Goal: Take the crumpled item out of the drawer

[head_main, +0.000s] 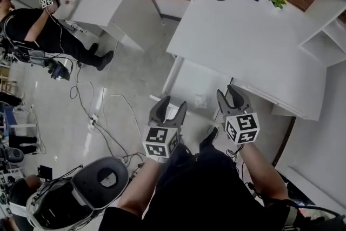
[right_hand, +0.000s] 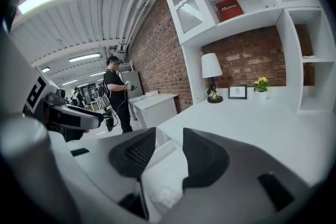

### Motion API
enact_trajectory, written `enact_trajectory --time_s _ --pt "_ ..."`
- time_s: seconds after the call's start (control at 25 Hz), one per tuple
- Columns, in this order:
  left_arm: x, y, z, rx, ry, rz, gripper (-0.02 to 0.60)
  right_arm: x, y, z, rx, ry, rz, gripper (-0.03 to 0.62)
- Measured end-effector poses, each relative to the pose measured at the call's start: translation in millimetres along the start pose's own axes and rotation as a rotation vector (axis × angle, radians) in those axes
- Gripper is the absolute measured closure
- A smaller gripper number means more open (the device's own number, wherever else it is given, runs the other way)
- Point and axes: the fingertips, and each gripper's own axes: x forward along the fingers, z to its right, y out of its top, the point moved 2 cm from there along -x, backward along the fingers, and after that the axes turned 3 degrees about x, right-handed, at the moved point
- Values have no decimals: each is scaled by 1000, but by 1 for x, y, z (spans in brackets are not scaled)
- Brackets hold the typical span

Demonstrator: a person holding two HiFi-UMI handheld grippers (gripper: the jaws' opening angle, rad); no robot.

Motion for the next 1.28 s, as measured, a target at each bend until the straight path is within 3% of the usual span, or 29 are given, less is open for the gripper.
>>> enact_trajectory --time_s 0.36,0.92,1.08,1.28 --pt "24 -6 -11 -11 -3 -26 350 25 -7 7 -3 19 -41 434" --pt "74 22 -54 -38 -169 -7 350 74 26 -2 -38 -81 -85 436" --pt "91 12 -64 -40 -201 -39 350 90 13 -5 -26 -89 -124 436" --pt "117 -11 -78 -61 -174 -95 350 112 -20 2 -4 -49 -197 439"
